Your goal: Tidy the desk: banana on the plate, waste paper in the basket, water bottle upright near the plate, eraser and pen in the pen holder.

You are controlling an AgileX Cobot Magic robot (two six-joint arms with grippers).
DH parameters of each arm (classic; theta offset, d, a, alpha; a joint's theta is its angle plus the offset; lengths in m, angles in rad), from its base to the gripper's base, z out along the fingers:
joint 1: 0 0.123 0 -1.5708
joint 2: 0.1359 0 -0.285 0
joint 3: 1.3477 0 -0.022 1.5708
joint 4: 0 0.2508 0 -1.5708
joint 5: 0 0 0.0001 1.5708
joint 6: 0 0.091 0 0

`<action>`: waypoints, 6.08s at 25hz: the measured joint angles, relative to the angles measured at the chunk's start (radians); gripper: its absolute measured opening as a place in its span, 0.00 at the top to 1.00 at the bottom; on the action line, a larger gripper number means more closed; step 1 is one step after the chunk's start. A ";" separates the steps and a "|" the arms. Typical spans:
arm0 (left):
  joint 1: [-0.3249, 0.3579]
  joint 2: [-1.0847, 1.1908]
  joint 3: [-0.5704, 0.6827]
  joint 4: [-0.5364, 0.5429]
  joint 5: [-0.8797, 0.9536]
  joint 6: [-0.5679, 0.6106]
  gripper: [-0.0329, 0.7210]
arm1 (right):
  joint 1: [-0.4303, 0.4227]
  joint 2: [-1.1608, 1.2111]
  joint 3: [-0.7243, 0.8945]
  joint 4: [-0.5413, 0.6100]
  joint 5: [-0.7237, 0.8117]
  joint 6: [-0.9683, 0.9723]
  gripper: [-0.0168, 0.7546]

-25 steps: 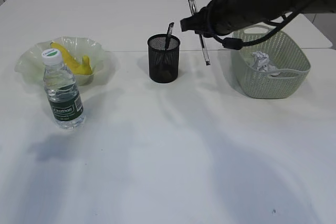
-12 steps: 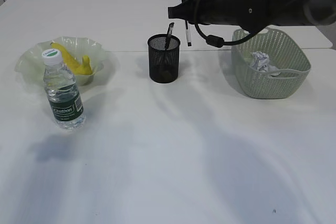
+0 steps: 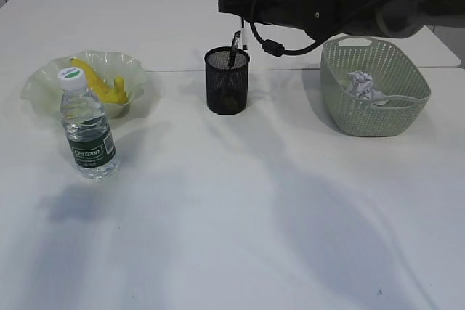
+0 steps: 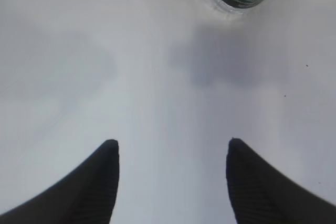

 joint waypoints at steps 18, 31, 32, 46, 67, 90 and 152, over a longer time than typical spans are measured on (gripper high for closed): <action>0.000 0.000 0.000 0.006 -0.031 0.000 0.36 | 0.000 0.128 -0.073 0.000 -0.117 0.054 0.93; 0.000 0.000 0.000 0.006 -0.031 0.000 0.38 | 0.000 0.184 -0.075 -0.003 -0.145 0.059 0.93; 0.000 0.000 0.000 0.006 -0.031 0.000 0.38 | 0.000 0.184 -0.075 -0.007 -0.148 0.059 0.93; 0.000 0.000 0.000 0.000 -0.031 0.000 0.38 | 0.000 0.202 -0.075 -0.014 -0.167 0.059 0.90; 0.000 0.000 0.000 -0.007 -0.025 0.000 0.38 | 0.000 0.202 -0.075 -0.031 -0.168 0.060 0.81; 0.000 0.000 0.000 -0.007 -0.025 0.000 0.38 | 0.000 0.111 -0.075 -0.077 0.054 0.060 0.80; 0.000 -0.136 0.000 0.051 0.116 0.006 0.38 | -0.237 -0.981 0.766 0.261 0.891 -0.360 0.47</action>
